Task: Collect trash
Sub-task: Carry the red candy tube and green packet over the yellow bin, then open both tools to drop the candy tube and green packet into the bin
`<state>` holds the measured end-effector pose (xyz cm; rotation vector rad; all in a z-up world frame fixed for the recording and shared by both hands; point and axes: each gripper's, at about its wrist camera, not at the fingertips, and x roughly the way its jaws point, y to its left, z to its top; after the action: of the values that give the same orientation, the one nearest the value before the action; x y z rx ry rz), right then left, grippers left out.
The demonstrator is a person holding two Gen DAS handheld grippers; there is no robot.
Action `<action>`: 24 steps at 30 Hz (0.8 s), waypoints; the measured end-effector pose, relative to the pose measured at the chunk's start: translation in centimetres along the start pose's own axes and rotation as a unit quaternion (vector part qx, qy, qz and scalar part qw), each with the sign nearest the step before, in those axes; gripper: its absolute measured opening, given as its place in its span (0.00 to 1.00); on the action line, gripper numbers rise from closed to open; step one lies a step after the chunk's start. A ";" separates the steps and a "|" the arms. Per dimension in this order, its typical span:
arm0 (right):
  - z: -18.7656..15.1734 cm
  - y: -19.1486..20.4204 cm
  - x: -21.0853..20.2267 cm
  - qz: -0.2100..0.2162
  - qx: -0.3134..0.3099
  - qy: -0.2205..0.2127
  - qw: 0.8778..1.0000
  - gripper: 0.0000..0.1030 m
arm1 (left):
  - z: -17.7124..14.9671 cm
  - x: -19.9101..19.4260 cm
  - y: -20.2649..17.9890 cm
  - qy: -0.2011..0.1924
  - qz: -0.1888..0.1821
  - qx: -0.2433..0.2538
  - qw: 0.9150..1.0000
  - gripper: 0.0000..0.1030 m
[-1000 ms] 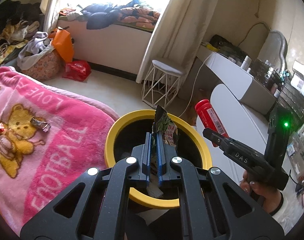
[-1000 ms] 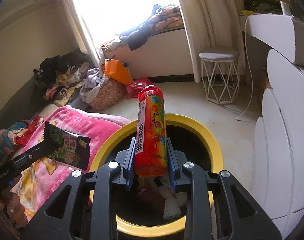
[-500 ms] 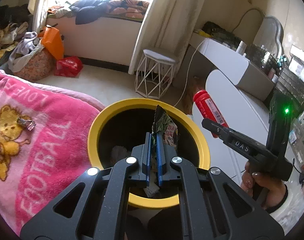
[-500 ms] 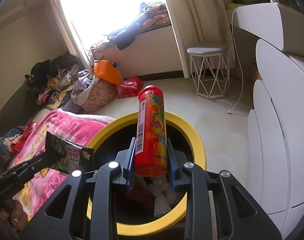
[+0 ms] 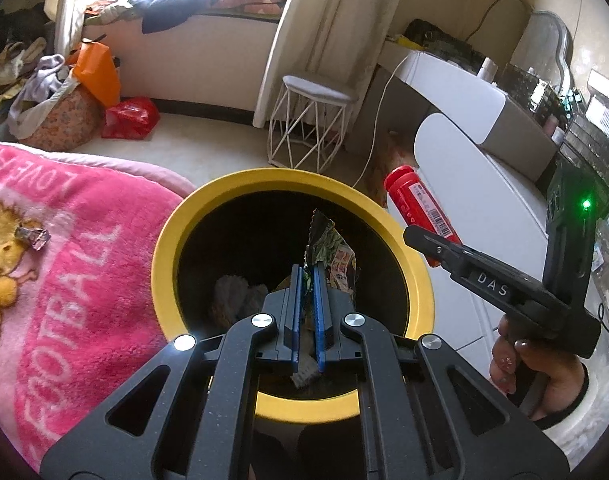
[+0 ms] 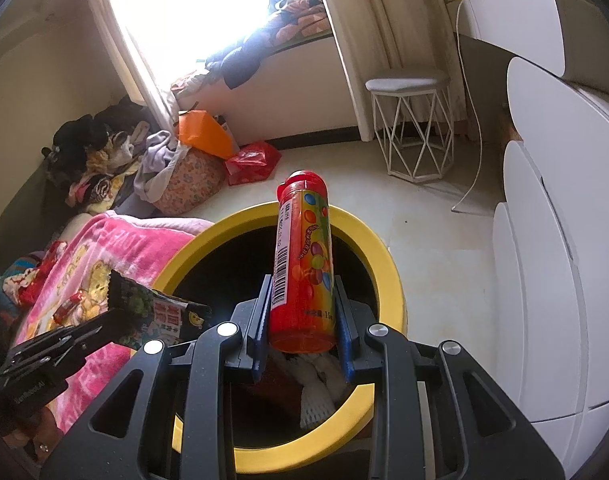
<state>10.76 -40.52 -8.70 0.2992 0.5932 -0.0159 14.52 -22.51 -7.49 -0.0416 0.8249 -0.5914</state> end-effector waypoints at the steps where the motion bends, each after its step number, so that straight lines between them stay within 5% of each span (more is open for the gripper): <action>1: -0.1 0.0 0.1 0.000 0.000 0.001 1.000 0.25 | 0.0 0.2 -0.1 0.001 0.000 0.000 1.000 0.03; 24: -0.4 0.3 1.9 -0.001 0.003 0.027 1.000 0.28 | 0.6 4.0 0.9 0.033 -0.001 -0.012 0.999 0.06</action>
<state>12.14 -39.99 -10.01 0.3058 0.6462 -0.0114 17.52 -23.86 -9.99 -0.0442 0.8953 -0.5867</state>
